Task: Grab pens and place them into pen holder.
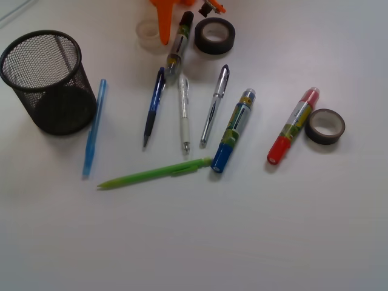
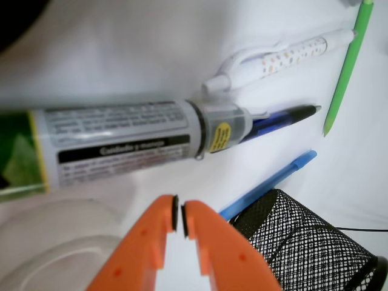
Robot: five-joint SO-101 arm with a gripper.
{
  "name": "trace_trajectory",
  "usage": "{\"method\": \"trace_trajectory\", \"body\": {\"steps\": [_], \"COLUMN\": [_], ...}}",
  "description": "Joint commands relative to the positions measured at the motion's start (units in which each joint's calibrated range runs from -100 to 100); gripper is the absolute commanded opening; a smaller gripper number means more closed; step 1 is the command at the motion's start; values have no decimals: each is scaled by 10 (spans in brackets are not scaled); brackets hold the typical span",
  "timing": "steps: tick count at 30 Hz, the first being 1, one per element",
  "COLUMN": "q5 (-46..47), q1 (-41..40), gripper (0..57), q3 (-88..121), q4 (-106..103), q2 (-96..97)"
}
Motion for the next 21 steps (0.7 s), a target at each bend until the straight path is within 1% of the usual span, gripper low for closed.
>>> {"method": "trace_trajectory", "body": {"steps": [1,7,21], "q5": [0,-2,-2], "q1": [-42,8,7], "gripper": [14,14,14], "q3": [-7,-8,-12], "q4": [2,2,-15], "q2": [-6,-4,0]}}
